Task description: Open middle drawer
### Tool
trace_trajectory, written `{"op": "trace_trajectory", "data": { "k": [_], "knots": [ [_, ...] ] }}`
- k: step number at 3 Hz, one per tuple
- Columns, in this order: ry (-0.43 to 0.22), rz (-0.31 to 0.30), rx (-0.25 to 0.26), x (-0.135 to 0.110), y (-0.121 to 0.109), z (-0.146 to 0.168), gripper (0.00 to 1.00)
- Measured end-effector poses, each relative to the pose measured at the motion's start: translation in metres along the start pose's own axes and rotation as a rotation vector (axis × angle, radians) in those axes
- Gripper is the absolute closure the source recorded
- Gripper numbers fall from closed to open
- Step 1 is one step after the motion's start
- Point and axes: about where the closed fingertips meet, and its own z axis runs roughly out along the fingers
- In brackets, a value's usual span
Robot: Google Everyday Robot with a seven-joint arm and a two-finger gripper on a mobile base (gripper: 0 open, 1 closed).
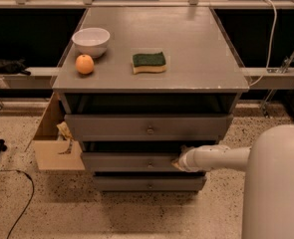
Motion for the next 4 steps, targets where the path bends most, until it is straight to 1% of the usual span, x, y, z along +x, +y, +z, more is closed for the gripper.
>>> {"op": "trace_trajectory", "data": {
  "k": [1, 2, 3, 4],
  "knots": [
    [0.000, -0.002, -0.001, 0.000, 0.000, 0.000, 1.00],
    [0.017, -0.029, -0.044, 0.011, 0.009, -0.004, 1.00],
    [-0.005, -0.031, -0.030, 0.002, 0.008, -0.019, 1.00],
    [-0.005, -0.031, -0.030, 0.002, 0.008, -0.019, 1.00]
  ]
}}
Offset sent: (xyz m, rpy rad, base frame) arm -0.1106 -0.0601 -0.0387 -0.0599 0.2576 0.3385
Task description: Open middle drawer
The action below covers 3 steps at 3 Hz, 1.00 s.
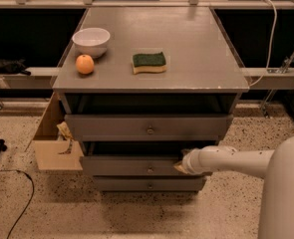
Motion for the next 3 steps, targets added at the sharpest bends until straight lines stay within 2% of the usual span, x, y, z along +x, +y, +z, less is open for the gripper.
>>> {"op": "trace_trajectory", "data": {
  "k": [1, 2, 3],
  "knots": [
    [0.003, 0.005, -0.013, 0.003, 0.006, 0.001, 1.00],
    [0.008, 0.019, -0.028, 0.017, 0.024, -0.009, 1.00],
    [0.008, 0.019, -0.028, 0.017, 0.024, -0.009, 1.00]
  ]
}}
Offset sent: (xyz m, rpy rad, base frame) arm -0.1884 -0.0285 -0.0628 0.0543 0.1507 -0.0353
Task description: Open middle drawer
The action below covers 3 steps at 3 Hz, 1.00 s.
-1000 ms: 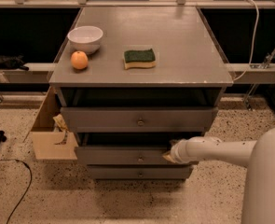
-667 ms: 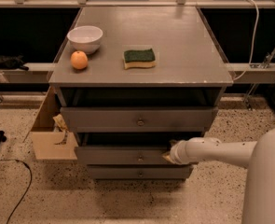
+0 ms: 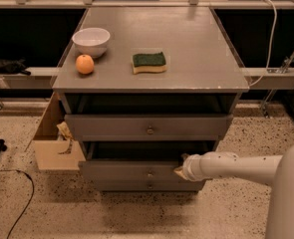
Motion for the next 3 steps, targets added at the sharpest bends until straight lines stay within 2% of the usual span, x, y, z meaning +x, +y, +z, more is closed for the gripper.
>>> {"op": "trace_trajectory", "data": {
  "k": [3],
  "knots": [
    [0.003, 0.003, -0.011, 0.0053, 0.0083, -0.0053, 1.00]
  ]
}}
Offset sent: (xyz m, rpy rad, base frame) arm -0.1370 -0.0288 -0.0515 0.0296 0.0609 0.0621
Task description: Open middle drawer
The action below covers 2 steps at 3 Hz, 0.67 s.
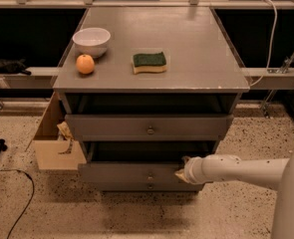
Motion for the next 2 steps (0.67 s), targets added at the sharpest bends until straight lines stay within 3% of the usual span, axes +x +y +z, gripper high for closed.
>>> {"op": "trace_trajectory", "data": {
  "k": [2],
  "knots": [
    [-0.009, 0.007, 0.002, 0.0042, 0.0104, -0.0093, 1.00]
  ]
}}
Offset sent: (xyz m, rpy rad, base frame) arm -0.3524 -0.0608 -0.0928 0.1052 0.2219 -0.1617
